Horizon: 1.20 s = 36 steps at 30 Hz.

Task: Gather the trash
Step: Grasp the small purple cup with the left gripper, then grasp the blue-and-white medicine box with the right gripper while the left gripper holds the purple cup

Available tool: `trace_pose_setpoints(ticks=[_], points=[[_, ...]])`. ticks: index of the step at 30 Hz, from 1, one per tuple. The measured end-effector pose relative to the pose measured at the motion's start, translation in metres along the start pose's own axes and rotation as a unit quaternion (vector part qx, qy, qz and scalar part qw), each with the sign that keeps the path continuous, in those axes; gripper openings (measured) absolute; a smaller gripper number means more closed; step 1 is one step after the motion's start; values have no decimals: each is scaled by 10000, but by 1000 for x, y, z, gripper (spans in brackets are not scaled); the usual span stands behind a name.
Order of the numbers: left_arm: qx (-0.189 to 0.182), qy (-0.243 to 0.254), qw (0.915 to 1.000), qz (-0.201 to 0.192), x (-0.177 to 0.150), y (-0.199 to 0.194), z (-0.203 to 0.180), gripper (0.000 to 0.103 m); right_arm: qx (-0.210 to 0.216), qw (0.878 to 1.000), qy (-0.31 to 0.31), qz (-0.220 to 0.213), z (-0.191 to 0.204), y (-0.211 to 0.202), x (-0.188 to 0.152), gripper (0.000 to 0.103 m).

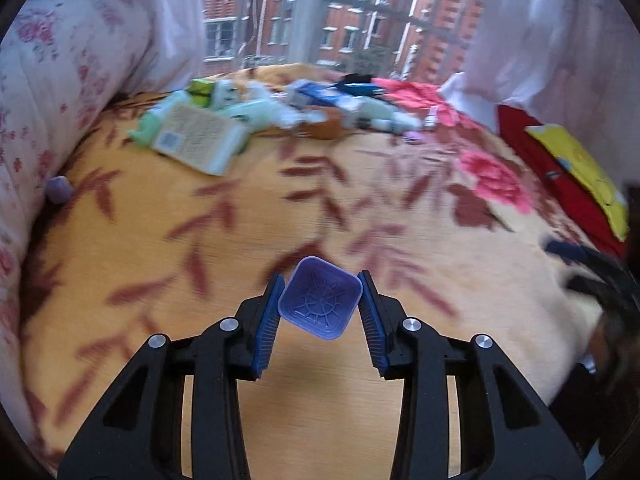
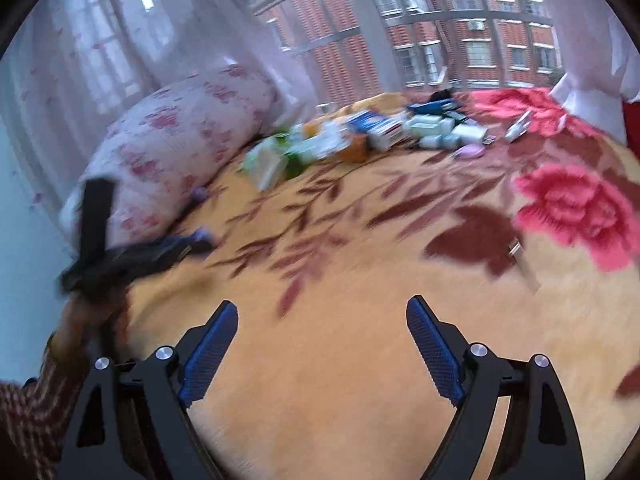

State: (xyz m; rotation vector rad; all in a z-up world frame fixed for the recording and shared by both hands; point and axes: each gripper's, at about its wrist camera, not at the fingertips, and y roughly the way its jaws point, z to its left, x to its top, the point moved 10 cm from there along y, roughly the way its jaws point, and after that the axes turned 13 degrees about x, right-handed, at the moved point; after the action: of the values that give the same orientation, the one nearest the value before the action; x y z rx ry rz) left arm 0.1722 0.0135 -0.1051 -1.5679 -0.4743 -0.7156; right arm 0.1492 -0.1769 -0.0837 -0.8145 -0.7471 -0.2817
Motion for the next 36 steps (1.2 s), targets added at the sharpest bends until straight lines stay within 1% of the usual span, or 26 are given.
trace_pose_setpoints(ticks=[2,3,5,7,8,9,11,13,15,17,19,23,24,26,27,28,29,30,31,32,33,34,36], points=[[-123,22,9999,-48,-3,-3,-15,37,-168,9998,13,-70,-19,5,22,85],[-165,24,9998,-70,-4,-3,-20,37,-238,9997,14,-78,-31,12,38,85],[-256,54,9996,-108,-5,-4,-33,37,-292,9996,13,-22,-45,24,57,85],[-328,40,9993,-145,-5,-4,-39,37,-304,9994,-154,27,-52,47,85,85],[-365,35,9992,-149,-5,-4,-41,37,-302,9991,-292,76,-53,64,103,85],[-391,34,9991,-154,-4,-3,-42,37,-301,9987,-388,102,-53,75,113,85],[-412,23,9990,-149,-5,-1,-42,37,-244,9966,-770,157,-49,108,144,85],[-421,26,9990,-118,-5,2,-40,37,-336,9932,-1084,269,-47,136,165,85],[-441,-1,9990,-112,-5,2,-35,37,-423,9885,-1366,497,-49,171,185,85],[-450,-9,9989,-129,-5,1,-30,37,-478,9851,-1449,792,-56,206,199,83],[-483,-38,9987,-143,-4,0,-25,37,-507,9830,-1472,970,-62,230,206,81],[-518,-81,9985,-124,-5,1,-18,37,-648,9768,-1542,1340,-70,267,212,81],[-523,-70,9985,-118,-6,2,-18,37,-741,9738,-1554,1482,-75,277,212,81],[-539,-66,9985,-118,-6,2,-17,37,-955,9691,-1658,1559,-81,285,215,81],[-568,-62,9983,-110,-7,2,-18,37,-1013,9677,-1625,1637,-86,290,216,77],[-586,-55,9982,-99,-7,2,-18,37,-1100,9664,-1507,1768,-94,294,214,67],[-590,-40,9982,-91,-8,2,-19,37,-1224,9627,-1431,1943,-103,297,211,63],[-601,-25,9982,-80,-9,3,-20,37,-1190,9627,-1351,2019,-107,299,209,62],[-615,-29,9981,-75,-9,3,-20,37,-1109,9662,-1220,1983,-110,298,212,65],[-629,-34,9980,-72,-10,2,-21,37,-1169,9674,-1185,1910,-113,296,216,66],[-630,-22,9980,-73,-10,2,-21,37,-1236,9684,-1150,1837,-117,293,219,62],[-617,-11,9981,-82,-10,1,-21,37,-1135,9701,-1014,1889,-120,292,217,51],[-637,-21,9979,-89,-9,-1,-22,37,-1221,9726,-875,1772,-125,286,220,44]])
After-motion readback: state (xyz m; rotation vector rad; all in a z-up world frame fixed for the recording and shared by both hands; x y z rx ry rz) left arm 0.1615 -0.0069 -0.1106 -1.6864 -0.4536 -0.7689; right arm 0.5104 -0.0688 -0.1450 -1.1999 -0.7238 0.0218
